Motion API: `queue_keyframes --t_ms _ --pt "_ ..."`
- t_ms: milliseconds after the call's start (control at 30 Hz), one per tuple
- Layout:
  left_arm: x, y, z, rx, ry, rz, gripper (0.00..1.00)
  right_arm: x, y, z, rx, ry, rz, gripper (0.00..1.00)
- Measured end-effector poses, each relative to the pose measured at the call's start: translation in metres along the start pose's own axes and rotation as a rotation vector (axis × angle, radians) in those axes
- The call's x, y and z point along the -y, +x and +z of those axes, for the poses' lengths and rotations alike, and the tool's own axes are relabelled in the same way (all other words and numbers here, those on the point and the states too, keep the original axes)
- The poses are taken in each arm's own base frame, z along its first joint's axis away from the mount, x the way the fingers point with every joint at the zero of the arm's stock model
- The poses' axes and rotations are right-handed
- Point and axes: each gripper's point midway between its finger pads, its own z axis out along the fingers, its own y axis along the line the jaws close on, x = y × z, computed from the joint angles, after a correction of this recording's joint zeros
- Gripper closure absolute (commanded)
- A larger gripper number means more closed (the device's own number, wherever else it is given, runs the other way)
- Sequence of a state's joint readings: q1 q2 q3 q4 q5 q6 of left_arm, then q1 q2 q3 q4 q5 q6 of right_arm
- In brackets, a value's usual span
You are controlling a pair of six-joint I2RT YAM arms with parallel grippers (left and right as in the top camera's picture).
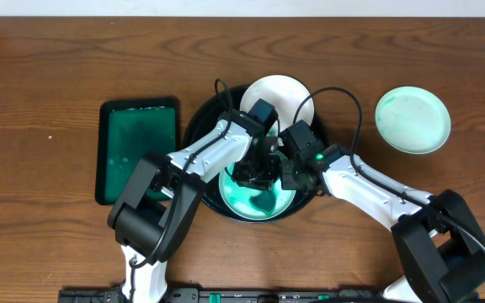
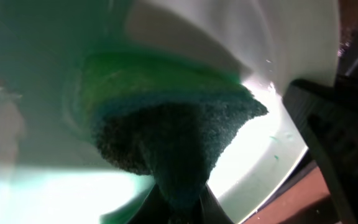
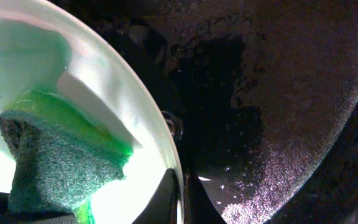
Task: Clean dirty plates on tray and stack at the side
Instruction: 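Scrub the held plate with the sponge in the left gripper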
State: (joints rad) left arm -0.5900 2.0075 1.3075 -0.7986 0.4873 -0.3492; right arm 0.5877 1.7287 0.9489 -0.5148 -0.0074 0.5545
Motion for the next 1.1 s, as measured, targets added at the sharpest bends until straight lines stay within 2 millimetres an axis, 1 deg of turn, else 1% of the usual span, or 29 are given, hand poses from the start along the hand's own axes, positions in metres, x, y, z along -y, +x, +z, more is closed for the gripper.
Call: queue_keyframes --t_ms 100,133,300,367,500,700,833,1000,1100 --pt "-0.015 0.004 -0.004 -0.004 -0.093 -0.066 0.93 -0.002 0.003 0.000 -0.015 -0.015 0.000 0.99" --pt "-0.023 0.004 -0.007 0.000 -0.141 -0.098 0.93 -0.007 0.004 0.000 -0.020 -0.036 -0.003 0.99" --pt "-0.066 0.006 -0.022 0.032 -0.336 -0.236 0.93 -0.017 0.009 0.000 -0.034 -0.068 -0.019 0.99" --pt "-0.081 0.004 -0.029 0.055 -0.386 -0.285 0.93 -0.017 0.009 0.000 -0.035 -0.069 -0.018 0.99" --pt "-0.098 -0.003 -0.037 0.091 -0.417 -0.361 0.93 -0.017 0.009 -0.001 -0.036 -0.071 -0.018 0.99" --pt "-0.104 -0.011 -0.040 0.120 -0.392 -0.412 0.93 -0.022 0.010 -0.001 -0.044 -0.096 -0.019 0.99" --pt "-0.101 -0.018 -0.039 0.115 -0.299 -0.384 0.93 -0.023 0.010 -0.001 -0.042 -0.099 -0.019 0.99" --pt "-0.089 -0.029 -0.037 0.120 -0.158 -0.334 0.93 -0.019 0.007 -0.001 -0.028 -0.077 -0.018 0.99" --pt "-0.075 -0.039 -0.036 0.138 -0.076 -0.287 0.93 -0.014 0.003 -0.001 -0.015 -0.055 -0.010 0.99"
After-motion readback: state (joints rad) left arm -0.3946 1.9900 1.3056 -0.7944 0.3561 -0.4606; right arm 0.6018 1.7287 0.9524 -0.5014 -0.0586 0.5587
